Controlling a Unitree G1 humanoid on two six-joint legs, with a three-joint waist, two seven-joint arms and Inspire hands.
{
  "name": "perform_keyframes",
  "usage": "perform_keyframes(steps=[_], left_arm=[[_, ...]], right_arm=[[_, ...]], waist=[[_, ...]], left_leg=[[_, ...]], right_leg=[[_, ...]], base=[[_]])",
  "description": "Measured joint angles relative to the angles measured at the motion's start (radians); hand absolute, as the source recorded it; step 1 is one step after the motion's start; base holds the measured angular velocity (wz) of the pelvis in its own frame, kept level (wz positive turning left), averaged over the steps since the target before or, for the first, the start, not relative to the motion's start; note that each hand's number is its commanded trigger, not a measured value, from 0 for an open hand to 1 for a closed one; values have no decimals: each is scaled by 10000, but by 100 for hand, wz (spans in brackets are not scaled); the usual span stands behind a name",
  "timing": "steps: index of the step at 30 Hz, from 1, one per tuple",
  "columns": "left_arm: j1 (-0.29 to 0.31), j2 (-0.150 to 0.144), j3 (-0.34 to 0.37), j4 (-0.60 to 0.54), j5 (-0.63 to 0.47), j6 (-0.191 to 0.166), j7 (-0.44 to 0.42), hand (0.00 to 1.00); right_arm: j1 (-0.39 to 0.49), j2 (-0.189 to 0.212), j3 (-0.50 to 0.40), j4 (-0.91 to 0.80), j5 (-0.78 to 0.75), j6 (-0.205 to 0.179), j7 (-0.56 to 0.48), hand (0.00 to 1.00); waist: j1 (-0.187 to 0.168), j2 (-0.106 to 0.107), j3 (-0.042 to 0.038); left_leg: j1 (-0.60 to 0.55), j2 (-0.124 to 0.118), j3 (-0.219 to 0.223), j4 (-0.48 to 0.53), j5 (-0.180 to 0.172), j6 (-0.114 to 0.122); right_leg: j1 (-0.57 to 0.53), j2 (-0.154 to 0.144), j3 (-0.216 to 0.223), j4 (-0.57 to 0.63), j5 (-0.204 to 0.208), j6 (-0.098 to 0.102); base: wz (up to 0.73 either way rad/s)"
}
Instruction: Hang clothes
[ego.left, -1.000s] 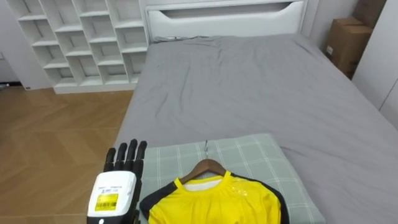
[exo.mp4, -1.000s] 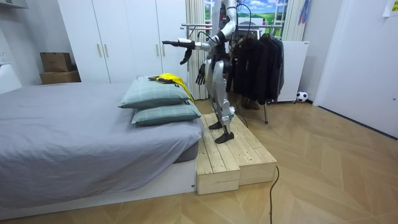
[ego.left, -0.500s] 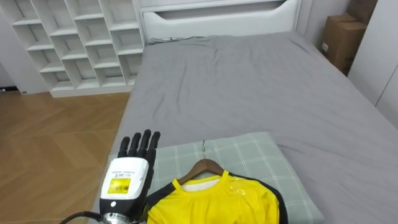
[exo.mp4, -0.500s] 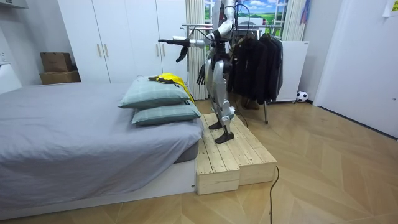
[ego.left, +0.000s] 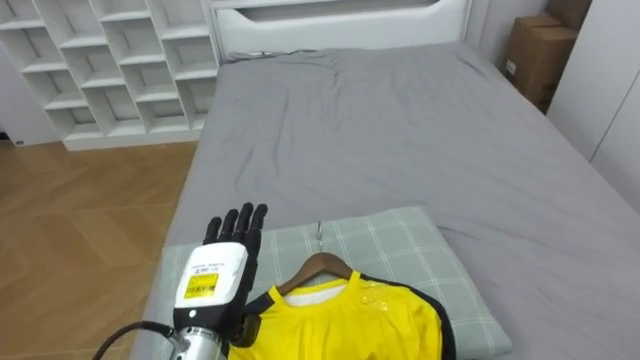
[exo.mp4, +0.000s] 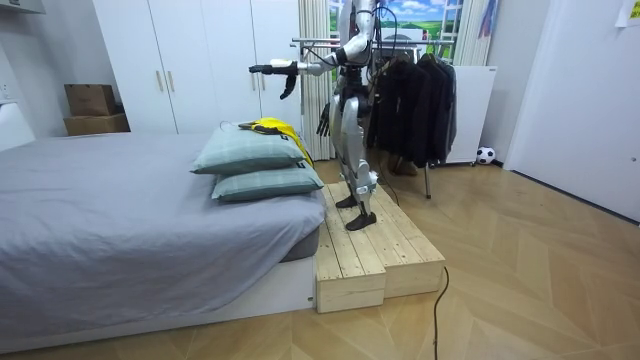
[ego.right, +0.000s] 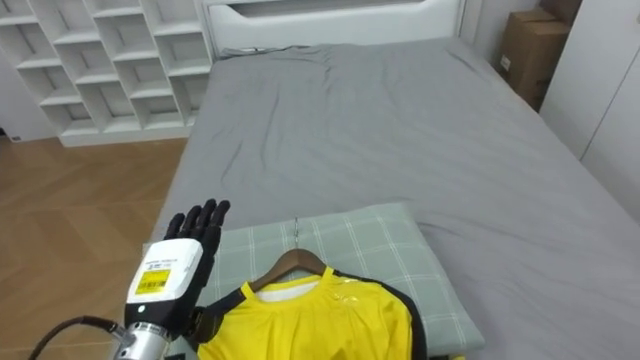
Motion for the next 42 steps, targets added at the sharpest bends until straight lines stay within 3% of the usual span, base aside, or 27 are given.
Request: perform_keyframes(steps=[11,19,31,37,42], left_arm=[[2,-181,-273,381,-786,306,-847,0],[-231,-190,-268,354,-1006,477,-1446,0],[-305,-186,-261,366,-1149,536,-1514,0],[-694,-185,-55,706,-1180,517,-1379,0],[-1813,-175,211,2340,-1738,451,-1199,0]], right_arm=[[-11,106,-15,-31,94,220,36,0],[-180,212,-11,372,498,241,79,0],[-111,197,8,563,752,327,-103,0],[-102,-23,129,838,619,446,-254,0],[-436,-54,794,789,893,441,-332,0]], waist=[[-11,-101,-1],[-60,-222,58],[-208,-216,80],[-191,-105,22],[-119,-134,19]], left_leg=[[69,27,66,19,2,4],[195,38,110,7,0,0],[168,44,166,4,-3,-2],[-102,54,184,22,-1,0],[-901,181,188,306,1,1]], right_leg=[[37,31,91,2,46,20],[158,36,111,-24,47,20],[111,36,142,-50,35,24],[-197,50,184,42,27,19],[-975,137,178,267,90,-16]], base=[[-1],[0],[0],[0],[-1]])
